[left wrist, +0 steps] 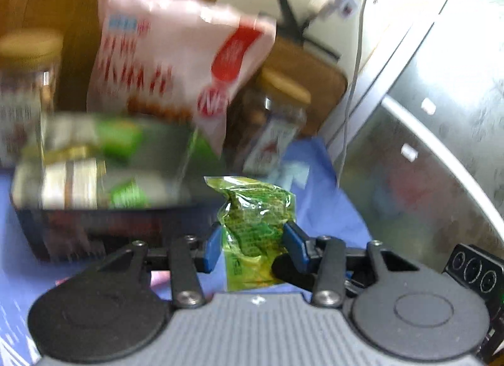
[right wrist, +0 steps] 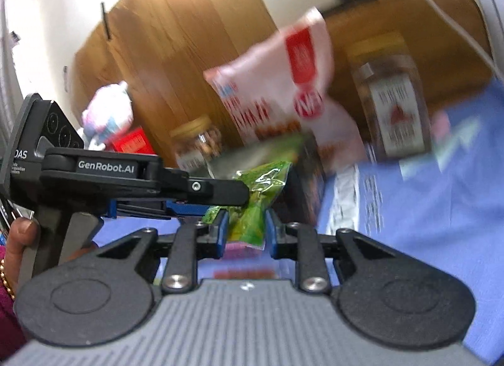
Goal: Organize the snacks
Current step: 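Drop the green-yellow pack into the tin box from the left tool, then grasp the pink candy box with the left tool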
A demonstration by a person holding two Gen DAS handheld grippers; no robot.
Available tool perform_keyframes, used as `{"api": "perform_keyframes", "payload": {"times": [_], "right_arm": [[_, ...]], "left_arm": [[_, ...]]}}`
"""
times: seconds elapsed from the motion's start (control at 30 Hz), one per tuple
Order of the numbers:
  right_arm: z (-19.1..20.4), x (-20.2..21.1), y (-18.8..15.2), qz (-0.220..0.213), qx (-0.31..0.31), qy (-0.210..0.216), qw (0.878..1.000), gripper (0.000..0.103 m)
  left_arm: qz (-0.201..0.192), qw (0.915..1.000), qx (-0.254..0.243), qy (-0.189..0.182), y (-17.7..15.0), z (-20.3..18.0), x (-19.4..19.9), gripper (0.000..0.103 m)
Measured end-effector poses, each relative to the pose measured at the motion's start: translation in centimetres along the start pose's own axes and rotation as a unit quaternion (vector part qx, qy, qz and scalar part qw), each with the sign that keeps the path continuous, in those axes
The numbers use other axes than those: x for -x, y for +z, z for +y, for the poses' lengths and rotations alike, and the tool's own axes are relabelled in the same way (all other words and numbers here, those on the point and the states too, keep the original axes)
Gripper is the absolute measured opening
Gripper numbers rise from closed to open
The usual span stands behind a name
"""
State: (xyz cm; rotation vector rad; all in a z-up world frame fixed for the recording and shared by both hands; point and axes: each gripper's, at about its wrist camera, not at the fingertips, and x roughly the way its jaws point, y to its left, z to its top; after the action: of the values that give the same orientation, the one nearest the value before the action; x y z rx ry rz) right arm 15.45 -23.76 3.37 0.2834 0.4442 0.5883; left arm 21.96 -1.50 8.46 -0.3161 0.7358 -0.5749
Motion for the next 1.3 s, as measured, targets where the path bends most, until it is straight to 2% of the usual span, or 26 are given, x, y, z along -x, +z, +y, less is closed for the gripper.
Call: {"api": "perform_keyframes", "payload": {"times": [0.13,0.23,0.37,0.5,0.57,0.63,0.73,0.83,0.9,0.97,1.03,1.1,1.2,1.27,1.3], "right_arm": [[0.5,-3.1,3.4,-0.010,0.047,0.001,0.999,0.028],[0.0,-6.4,4.7,0.005,0.061,-0.007,0.998,0.028],[-0.5,-10.0,4.2,0.029,0.095,-0.041,0.994,0.031],[-0.5,-11.5,3.1,0.029,0.135,-0.072,0.988,0.041],[-0.4,-11.3,2.8,0.017,0.143,-0.074,0.987,0.046],[0.0,-10.9,2.7,-0.003,0.161,-0.095,0.982,0.056],[0.0,-9.6,3.4,-0.028,0.154,-0.092,0.983,0.056],[0.2,-7.4,4.3,-0.057,0.136,-0.086,0.985,0.056],[0.5,-5.1,4.6,-0.074,0.123,-0.071,0.987,0.056],[0.6,-3.1,4.4,-0.074,0.099,-0.043,0.991,0.055],[0.2,-2.2,3.4,-0.045,0.065,-0.005,0.997,0.055],[0.0,-3.3,1.9,0.007,0.040,0.013,0.999,0.055],[-0.4,-6.1,-0.4,0.080,0.023,-0.001,0.996,0.055],[-0.7,-7.8,-1.2,0.112,0.004,0.006,0.994,0.055],[-0.7,-8.5,-1.4,0.121,0.001,0.004,0.993,0.054]], "left_arm": [[-0.030,0.9995,0.007,0.009,3.6,1.5,0.3,0.042],[-0.024,0.9991,0.030,0.018,5.6,3.6,-1.7,0.042],[-0.002,0.9974,0.068,0.025,6.2,6.5,-4.6,0.041],[0.013,0.9960,0.081,0.035,5.8,8.1,-6.9,0.043],[0.011,0.9958,0.084,0.035,5.6,8.2,-7.2,0.046],[0.001,0.9964,0.077,0.034,5.6,7.9,-7.2,0.052],[-0.018,0.9976,0.060,0.028,6.0,6.9,-6.2,0.054],[-0.041,0.9979,0.044,0.024,6.4,5.7,-3.7,0.054],[-0.063,0.9974,0.034,0.007,5.8,5.1,-0.9,0.054],[-0.081,0.9963,0.029,-0.006,4.4,5.3,2.2,0.054],[-0.088,0.9955,0.034,0.005,2.5,6.0,4.7,0.054],[-0.084,0.9945,0.052,0.034,0.1,7.5,6.2,0.054],[-0.052,0.9898,0.118,0.061,-3.0,10.8,6.3,0.054],[-0.028,0.9838,0.169,0.052,-4.5,12.8,5.5,0.052],[-0.023,0.9824,0.178,0.050,-5.0,13.3,5.1,0.052]]}}
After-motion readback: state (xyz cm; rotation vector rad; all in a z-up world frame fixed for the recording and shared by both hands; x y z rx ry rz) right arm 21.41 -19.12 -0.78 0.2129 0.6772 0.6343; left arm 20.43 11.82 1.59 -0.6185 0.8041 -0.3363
